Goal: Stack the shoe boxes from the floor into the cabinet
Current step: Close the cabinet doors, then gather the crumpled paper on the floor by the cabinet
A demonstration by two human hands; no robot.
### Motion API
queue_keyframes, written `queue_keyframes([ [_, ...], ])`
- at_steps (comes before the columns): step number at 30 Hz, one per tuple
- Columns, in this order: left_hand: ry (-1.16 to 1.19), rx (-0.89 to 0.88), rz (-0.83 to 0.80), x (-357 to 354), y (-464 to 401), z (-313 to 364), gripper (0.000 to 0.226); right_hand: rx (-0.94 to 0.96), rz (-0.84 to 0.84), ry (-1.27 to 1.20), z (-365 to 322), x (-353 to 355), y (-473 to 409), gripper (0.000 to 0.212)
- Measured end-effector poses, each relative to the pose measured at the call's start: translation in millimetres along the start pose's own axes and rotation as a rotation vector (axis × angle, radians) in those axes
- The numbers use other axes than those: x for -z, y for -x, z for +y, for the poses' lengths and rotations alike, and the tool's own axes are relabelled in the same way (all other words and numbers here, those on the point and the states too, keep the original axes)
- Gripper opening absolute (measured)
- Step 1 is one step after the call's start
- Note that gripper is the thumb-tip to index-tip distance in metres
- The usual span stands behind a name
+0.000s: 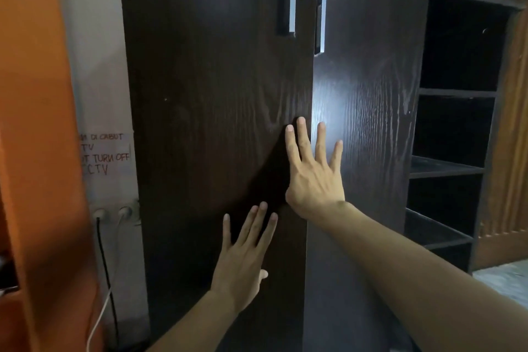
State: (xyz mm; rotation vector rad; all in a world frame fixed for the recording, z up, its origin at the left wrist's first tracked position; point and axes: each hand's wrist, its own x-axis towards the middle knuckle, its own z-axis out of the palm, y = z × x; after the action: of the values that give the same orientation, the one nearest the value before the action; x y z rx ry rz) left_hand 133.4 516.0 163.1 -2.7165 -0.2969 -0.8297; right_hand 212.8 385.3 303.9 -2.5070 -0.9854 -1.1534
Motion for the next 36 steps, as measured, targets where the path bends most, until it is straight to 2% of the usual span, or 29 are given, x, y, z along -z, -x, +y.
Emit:
queue_keyframes([
  [3, -0.023, 0.033, -0.022, -10, -8, -4, 0.124, 0.022, -0.064, -0.023, -1, -16, -13, 0.101],
  [8, -0.020, 0.073, -0.103, -29, -27, -15, 0.117, 0.083, -0.284, -0.079, 2, -38, -33, 0.101],
  [15, -0.073, 0.102, -0.050, -45, -32, -3, 0.112, 0.125, -0.274, -0.224, 21, -65, -24, 0.105],
  [18, -0.030, 0.044, -0.058, -53, -29, 14, 0.106, 0.151, -0.328, -0.200, 38, -74, -1, 0.100],
  [21, -0.009, -0.052, -0.088, -66, -19, 41, 0.099, 0.138, -0.476, -0.173, 63, -89, 36, 0.096],
  [26, 0.072, -0.186, -0.205, -92, -9, 98, 0.092, -0.065, -0.716, -0.166, 126, -119, 112, 0.084],
  [36, 0.334, -0.420, -0.662, -170, 7, 241, 0.083, -0.588, -0.930, -0.132, 272, -182, 279, 0.049],
])
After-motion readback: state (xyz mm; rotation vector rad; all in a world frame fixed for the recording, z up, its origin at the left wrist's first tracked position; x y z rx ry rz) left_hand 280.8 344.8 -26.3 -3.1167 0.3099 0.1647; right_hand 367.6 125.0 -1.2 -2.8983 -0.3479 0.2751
